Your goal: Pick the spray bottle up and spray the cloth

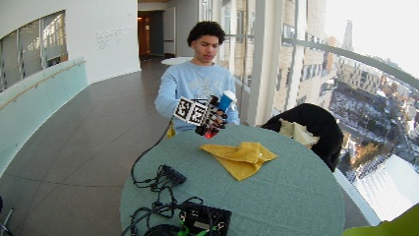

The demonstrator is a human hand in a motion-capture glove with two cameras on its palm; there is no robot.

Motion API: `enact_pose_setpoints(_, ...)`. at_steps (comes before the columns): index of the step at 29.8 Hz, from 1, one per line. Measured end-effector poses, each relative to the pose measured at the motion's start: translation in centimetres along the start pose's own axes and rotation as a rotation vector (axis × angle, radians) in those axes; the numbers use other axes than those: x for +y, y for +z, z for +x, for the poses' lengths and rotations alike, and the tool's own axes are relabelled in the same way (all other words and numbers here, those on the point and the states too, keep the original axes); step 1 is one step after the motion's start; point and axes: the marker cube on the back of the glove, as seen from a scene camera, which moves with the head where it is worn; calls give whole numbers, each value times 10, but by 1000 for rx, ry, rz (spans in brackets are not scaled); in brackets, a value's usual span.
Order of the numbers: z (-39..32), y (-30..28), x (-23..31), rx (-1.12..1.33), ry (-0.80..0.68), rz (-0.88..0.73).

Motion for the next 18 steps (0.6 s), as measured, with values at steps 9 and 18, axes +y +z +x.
enact_pose_setpoints(9, -46, 68, -46, -99, -188, 46)
enact_pose_setpoints(18, -71, 142, -87, -169, -329, 76)
